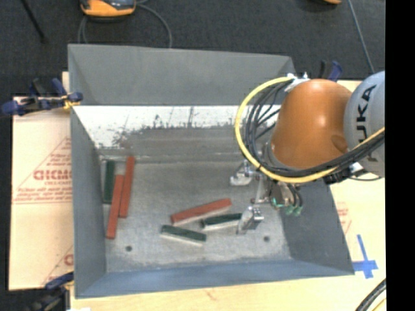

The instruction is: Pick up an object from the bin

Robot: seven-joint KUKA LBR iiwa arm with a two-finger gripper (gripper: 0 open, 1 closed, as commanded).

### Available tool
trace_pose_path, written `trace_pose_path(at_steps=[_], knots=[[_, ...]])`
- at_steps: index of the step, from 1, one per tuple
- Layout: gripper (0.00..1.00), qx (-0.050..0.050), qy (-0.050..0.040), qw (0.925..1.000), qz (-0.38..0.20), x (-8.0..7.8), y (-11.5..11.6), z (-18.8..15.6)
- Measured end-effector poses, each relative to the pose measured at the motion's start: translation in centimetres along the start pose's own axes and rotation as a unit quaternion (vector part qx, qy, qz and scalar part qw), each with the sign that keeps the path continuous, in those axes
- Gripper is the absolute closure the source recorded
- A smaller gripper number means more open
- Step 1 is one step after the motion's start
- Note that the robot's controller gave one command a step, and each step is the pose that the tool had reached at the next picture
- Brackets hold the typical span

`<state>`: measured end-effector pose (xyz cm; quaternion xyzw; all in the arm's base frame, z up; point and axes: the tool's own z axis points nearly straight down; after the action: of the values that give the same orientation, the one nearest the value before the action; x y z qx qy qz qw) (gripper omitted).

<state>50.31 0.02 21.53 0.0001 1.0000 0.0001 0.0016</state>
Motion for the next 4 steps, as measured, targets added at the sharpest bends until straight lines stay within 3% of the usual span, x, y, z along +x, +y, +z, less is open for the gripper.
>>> trace_pose_path(at_steps=[1, 2, 3, 4], knots=[[0.0, 0.0, -0.0033, 0.9995, 0.032, -0.9, -0.2, 4.9], [1.0, -0.001, 0.0004, 1.0, 0.0, -3.8, -1.3, 13.6], [1.0, -0.001, 0.0004, 1.0, 0.0, -3.8, -1.3, 13.6], [1.0, 0.001, -0.0034, 0.9999, 0.012, -2.1, -5.4, -4.1]])
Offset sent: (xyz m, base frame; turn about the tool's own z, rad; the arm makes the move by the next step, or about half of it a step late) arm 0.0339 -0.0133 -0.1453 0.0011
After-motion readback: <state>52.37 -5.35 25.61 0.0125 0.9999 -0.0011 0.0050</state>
